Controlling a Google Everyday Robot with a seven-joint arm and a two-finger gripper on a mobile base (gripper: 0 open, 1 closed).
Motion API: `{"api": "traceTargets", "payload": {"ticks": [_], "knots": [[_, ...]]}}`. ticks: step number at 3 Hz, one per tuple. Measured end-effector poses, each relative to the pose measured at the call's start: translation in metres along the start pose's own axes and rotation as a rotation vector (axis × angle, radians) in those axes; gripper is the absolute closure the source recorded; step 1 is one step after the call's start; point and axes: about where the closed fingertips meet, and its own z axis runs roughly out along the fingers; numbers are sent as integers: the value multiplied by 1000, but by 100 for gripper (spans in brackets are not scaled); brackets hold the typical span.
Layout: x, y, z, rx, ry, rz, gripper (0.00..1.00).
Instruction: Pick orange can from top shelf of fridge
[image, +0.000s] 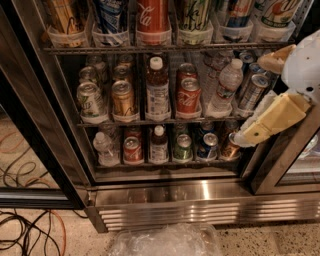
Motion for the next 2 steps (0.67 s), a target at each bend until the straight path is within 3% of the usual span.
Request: {"api": "traceTargets", "payload": {"ticks": [1,2], "knots": [[-20,2,8,-19,-98,32,0],[-20,2,8,-19,-98,32,0]]}}
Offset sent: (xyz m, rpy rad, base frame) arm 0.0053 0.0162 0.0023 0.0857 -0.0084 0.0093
